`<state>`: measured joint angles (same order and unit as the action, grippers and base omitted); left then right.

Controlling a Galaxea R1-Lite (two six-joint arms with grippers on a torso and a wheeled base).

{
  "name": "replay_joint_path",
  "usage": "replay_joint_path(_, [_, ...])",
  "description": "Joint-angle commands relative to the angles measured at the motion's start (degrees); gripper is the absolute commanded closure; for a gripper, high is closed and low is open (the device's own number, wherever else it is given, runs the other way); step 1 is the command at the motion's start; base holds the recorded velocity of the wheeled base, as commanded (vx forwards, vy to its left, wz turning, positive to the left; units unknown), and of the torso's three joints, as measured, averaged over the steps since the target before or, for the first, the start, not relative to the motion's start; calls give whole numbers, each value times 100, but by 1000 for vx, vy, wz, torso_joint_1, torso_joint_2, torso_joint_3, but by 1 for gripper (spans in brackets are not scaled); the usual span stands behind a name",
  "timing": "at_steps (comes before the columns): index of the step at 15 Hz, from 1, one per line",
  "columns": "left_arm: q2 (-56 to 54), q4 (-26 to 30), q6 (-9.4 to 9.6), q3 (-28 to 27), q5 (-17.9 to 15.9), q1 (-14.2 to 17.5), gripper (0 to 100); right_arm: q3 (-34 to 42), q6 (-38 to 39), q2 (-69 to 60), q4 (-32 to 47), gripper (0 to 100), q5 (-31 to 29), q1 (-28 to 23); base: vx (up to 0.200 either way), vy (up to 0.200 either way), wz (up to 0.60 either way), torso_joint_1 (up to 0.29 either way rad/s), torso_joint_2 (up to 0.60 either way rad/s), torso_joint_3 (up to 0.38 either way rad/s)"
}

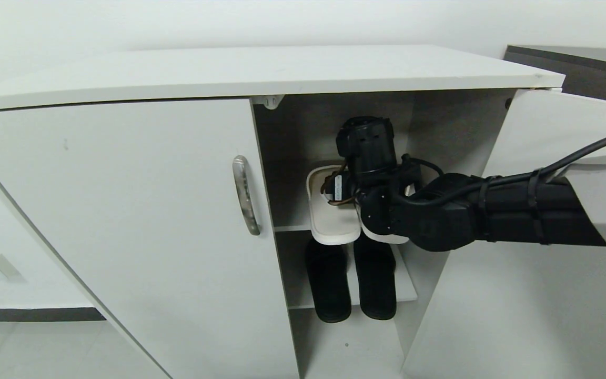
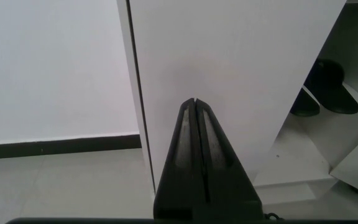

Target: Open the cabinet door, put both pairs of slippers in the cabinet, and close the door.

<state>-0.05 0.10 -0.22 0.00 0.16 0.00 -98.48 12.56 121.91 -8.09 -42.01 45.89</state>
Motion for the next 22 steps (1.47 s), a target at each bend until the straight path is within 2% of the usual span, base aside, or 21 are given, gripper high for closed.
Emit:
replay_joint_path(1, [5,-1,-4,0,2,0,100,338,1,-361,-17,0,0,96,0,0,0,0,0,0])
replay_joint_path(7, [5,-1,4,0,-7,0,100,1454,63,-1231,-140,0,-44,562,0,0,0,0,0,0])
replay_joint_path(9, [5,-1,-4,0,-7,0,100,2043,80,-1609,-351,0,-27,738,0,0,0,0,0,0])
replay_joint_path(13, [5,-1,4,0,-7,0,100,4108,19,-2505,-1625,0,211,1054,0,0,0,0,0,0])
replay_joint_path(14, [5,-1,4,0,-7,0,100,4372,-25,-2619,-1783,0,395,1072,0,0,0,0,0,0])
replay_joint_path(18, [5,-1,4,0,-7,0,100,4521,-157,-2690,-1889,0,782,1133,0,0,0,0,0,0])
replay_joint_path(19, [5,-1,13,0,-7,0,100,4521,-157,-2690,-1889,100,782,1160,0,0,0,0,0,0])
replay_joint_path(22, [14,-1,13,0,-7,0,100,4521,-157,-2690,-1889,100,782,1168,0,0,0,0,0,0])
